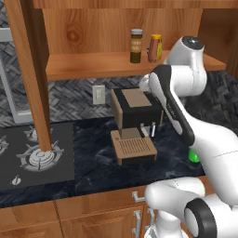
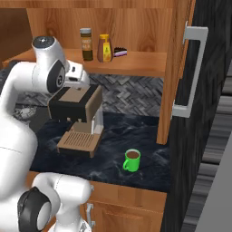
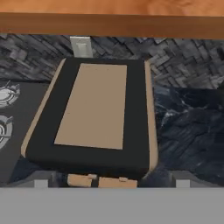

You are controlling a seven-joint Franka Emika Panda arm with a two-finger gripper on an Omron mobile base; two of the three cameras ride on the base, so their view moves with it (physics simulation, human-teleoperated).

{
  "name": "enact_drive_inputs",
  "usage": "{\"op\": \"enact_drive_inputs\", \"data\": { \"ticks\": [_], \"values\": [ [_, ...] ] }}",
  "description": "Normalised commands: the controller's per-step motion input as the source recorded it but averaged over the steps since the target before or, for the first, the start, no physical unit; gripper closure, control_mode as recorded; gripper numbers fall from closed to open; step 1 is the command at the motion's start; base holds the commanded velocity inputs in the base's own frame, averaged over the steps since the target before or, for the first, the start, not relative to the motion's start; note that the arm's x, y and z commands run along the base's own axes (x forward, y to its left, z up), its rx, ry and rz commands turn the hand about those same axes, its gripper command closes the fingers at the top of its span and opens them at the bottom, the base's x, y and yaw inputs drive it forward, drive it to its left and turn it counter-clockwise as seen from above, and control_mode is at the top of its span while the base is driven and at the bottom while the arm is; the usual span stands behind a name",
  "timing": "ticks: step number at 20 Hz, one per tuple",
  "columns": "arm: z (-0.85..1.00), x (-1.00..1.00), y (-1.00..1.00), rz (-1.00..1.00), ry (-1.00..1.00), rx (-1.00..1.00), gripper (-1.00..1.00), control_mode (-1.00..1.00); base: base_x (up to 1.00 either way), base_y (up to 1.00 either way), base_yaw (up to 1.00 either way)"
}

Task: Pick the cinnamon and honey bottle from the cabinet and place them next to the mug.

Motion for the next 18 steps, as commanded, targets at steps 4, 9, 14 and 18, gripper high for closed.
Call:
{"op": "enact_drive_inputs", "data": {
  "ticks": [4,9,14,18],
  "values": [
    [1.00,0.01,-0.19,-0.11,-0.41,0.00,-1.00,-1.00,0.00,0.00,0.00],
    [1.00,0.10,-0.43,-0.08,-0.16,0.04,-1.00,-1.00,0.00,0.00,0.00],
    [0.89,0.00,-0.15,0.00,-0.07,0.08,-1.00,-1.00,0.00,0.00,0.00],
    [0.34,0.07,-0.20,0.01,-0.02,0.07,-1.00,-1.00,0.00,0.00,0.00]
  ]
}}
